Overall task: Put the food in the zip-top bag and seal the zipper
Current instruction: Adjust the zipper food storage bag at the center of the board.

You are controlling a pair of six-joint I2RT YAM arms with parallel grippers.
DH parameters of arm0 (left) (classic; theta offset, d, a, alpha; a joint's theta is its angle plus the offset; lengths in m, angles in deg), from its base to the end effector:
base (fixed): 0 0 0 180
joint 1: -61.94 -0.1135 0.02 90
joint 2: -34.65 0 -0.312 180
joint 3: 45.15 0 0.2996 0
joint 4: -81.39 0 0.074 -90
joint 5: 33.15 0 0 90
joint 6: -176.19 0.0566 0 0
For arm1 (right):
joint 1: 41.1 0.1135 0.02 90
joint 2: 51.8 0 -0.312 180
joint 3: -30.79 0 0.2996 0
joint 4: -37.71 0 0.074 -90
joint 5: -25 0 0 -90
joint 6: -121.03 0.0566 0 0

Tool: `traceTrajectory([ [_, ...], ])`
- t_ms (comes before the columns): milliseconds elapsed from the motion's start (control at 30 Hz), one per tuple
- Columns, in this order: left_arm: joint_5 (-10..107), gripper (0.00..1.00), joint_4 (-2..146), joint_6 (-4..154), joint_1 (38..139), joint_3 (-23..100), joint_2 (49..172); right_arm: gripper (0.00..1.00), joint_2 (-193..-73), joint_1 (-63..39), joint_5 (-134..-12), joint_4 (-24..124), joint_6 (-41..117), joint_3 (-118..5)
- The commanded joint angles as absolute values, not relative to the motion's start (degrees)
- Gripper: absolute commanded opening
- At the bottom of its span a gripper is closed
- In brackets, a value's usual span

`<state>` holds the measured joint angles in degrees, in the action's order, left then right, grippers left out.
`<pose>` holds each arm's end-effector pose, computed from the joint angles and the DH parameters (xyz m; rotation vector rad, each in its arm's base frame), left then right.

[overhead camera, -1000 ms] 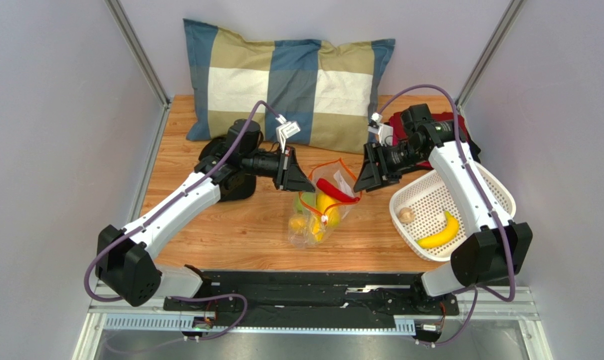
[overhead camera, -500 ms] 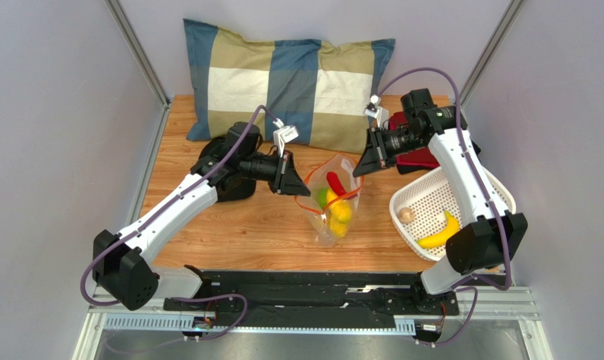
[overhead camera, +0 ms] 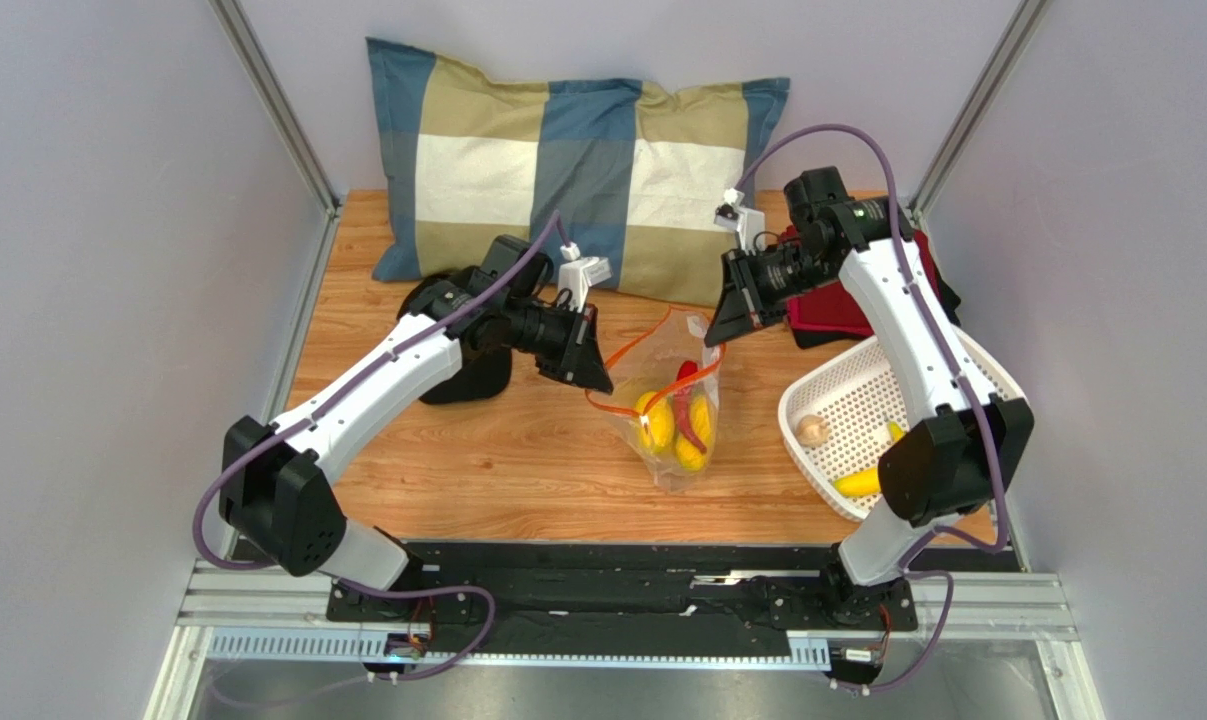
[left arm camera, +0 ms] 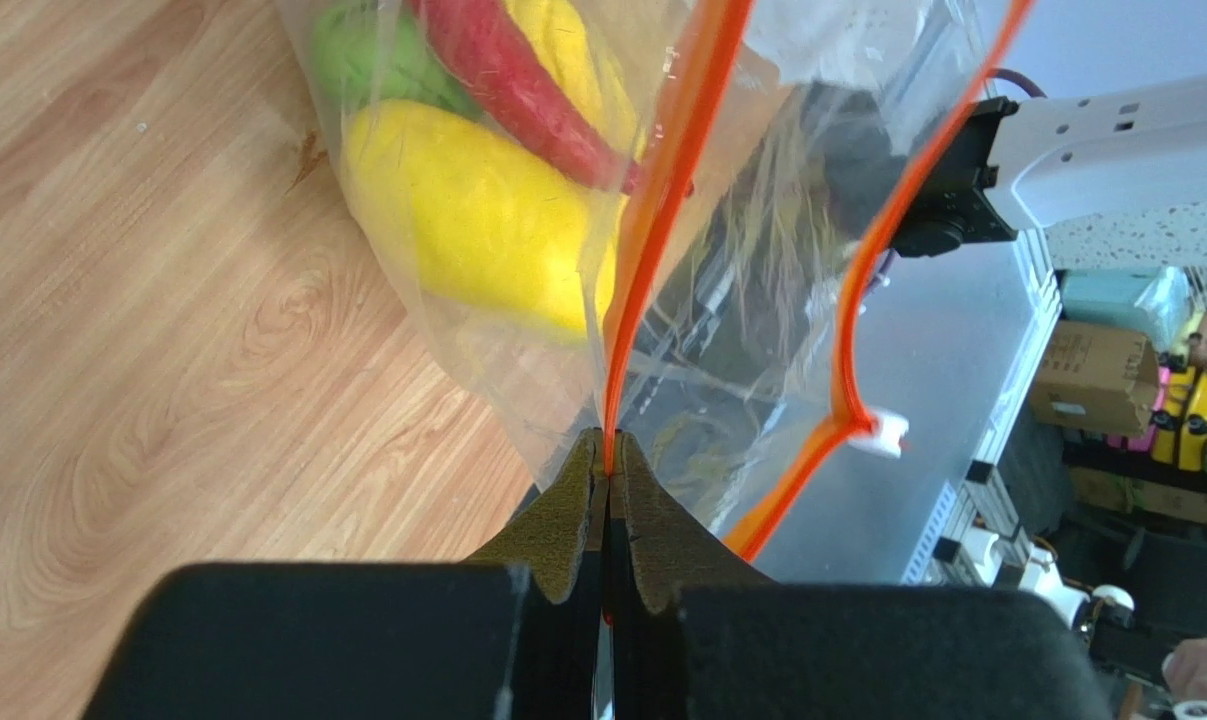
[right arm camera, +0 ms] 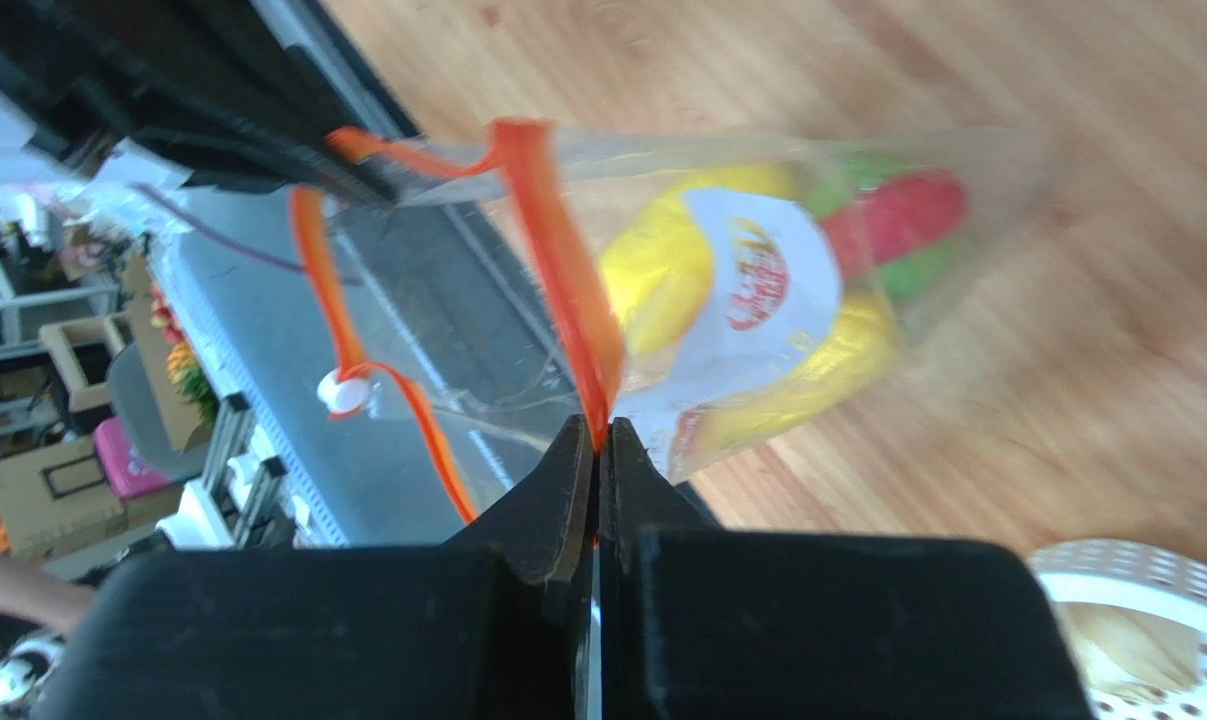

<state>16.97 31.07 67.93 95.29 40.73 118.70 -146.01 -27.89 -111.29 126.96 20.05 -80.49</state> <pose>0.2849 -0.2309 0.3454 0.6717 2.4429 -1.2338 0.3449 0.1230 0.4049 -0.7240 2.5368 1.1330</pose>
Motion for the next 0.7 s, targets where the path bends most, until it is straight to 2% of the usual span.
traceTrajectory([
  [0,17.29,0.00,30.28,69.93,95.52,42.87,117.26,0.10,-146.46,-29.67,-104.74,130.13,17.85,-88.42],
  [67,17.73,0.00,30.63,69.93,95.52,42.69,117.61,0.17,-147.42,-29.93,-103.15,130.65,16.54,-89.92],
  [167,17.91,0.00,30.90,69.58,95.52,42.87,117.97,0.45,-148.74,-31.34,-102.18,132.23,15.40,-94.39],
  [200,17.47,0.00,30.99,69.58,95.52,43.04,117.97,0.64,-148.74,-32.39,-102.27,132.59,15.30,-95.45],
  [300,17.21,0.00,31.16,69.31,95.52,43.74,117.70,0.88,-147.43,-38.09,-103.32,132.24,15.30,-96.87],
  [433,16.94,0.00,31.34,69.05,95.52,44.19,117.79,0.94,-144.63,-50.03,-99.91,131.36,16.44,-93.89],
  [600,16.77,0.00,31.34,68.96,95.69,45.24,118.58,0.99,-139.53,-60.59,-90.16,123.66,15.91,-77.58],
  [667,16.85,0.00,31.34,69.05,95.78,45.77,118.93,1.00,-137.32,-64.02,-82.17,119.69,17.49,-72.54],
])
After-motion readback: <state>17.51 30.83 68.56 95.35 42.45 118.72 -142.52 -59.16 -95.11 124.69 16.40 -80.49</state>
